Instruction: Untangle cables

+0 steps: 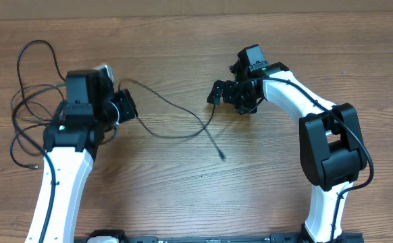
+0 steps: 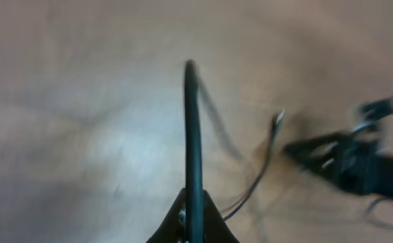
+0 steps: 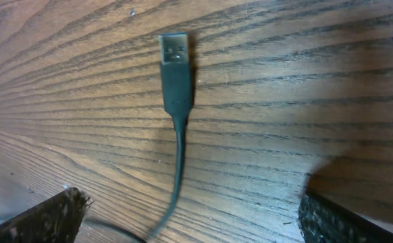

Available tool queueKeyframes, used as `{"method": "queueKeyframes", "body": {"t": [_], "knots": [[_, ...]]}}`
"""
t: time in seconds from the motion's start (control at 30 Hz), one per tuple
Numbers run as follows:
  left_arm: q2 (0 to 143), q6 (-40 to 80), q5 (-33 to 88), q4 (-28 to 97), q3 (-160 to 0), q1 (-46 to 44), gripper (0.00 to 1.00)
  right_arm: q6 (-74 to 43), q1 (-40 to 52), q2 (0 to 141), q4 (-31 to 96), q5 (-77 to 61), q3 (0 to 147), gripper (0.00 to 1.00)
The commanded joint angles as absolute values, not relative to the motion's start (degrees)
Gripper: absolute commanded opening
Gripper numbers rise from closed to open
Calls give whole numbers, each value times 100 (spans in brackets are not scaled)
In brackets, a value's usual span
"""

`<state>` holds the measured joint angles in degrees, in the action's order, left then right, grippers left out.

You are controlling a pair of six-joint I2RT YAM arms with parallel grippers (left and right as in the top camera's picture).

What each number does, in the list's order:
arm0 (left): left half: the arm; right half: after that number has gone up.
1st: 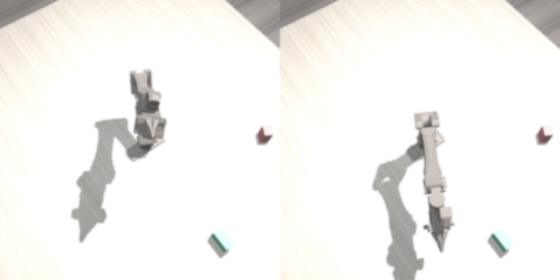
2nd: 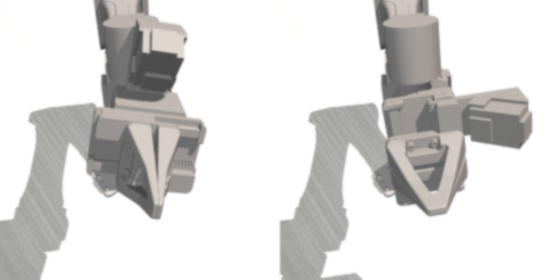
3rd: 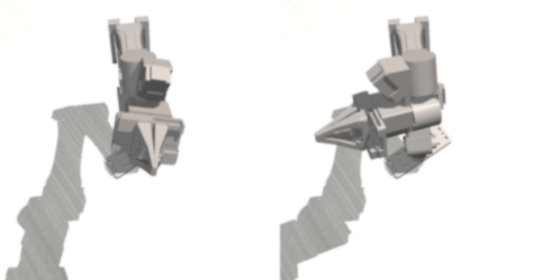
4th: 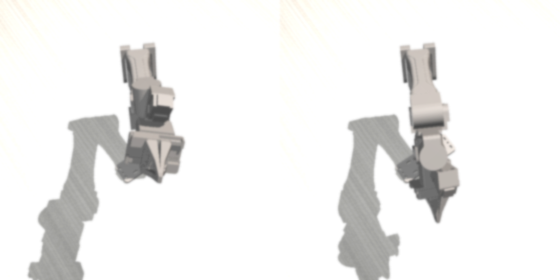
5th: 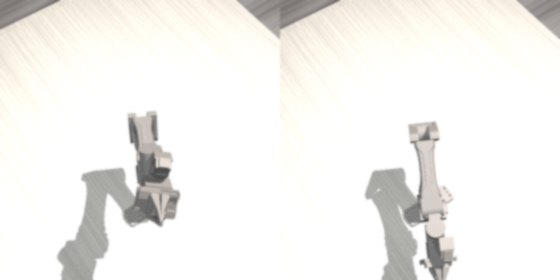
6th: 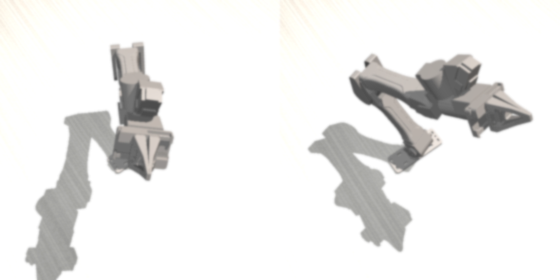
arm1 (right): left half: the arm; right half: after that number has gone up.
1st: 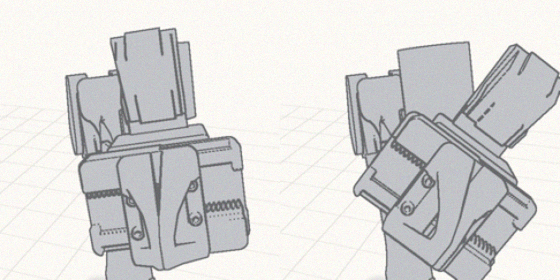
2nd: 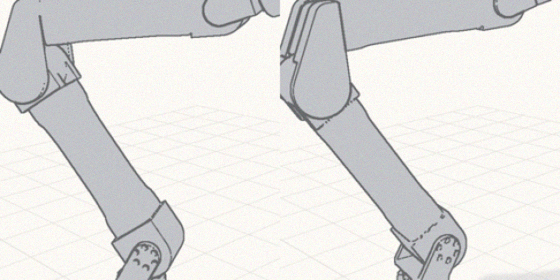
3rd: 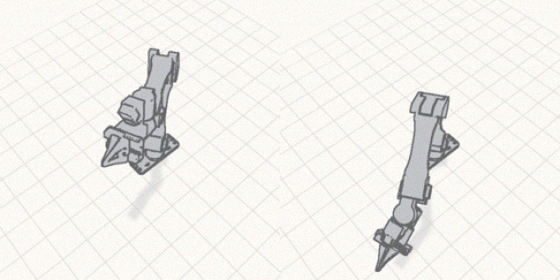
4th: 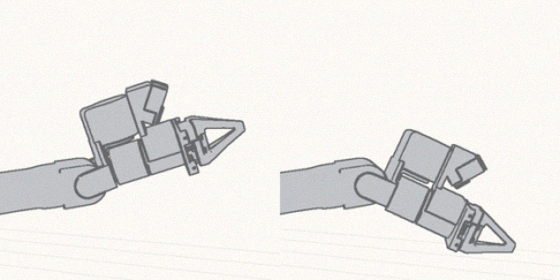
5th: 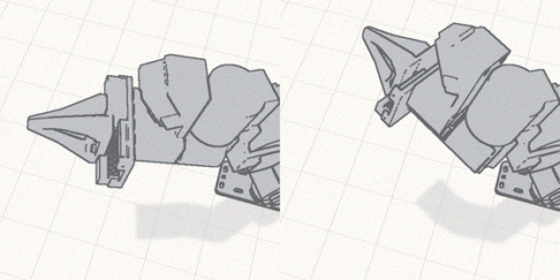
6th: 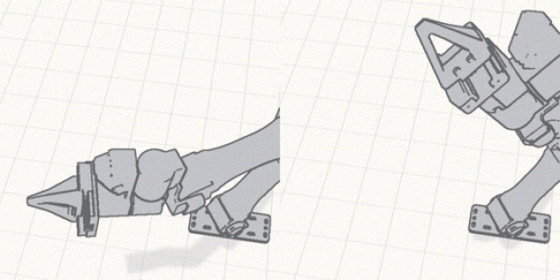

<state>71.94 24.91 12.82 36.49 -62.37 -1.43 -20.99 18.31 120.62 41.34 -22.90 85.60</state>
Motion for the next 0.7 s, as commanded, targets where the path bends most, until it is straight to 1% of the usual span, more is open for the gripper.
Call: {"method": "queueKeyframes", "body": {"t": [0.0,0.3,0.43,0.53,0.67], "knots": [[7002,2484,1332,3190,-6388,-152,4,-2123,1839,12088,4097,-2228,8578,100],[7000,2473,1260,1396,-6388,-148,4,-2123,1837,12088,4058,-2228,8578,100],[7000,2307,714,484,-6388,-148,4,-2123,1837,12088,3870,-2231,8578,100],[7002,1785,58,49,-6388,-148,4,-2123,1837,12088,3752,-2231,8578,100],[7002,650,-550,-213,-6388,-145,5,-2123,1837,12088,3728,-2228,8578,100]]}}
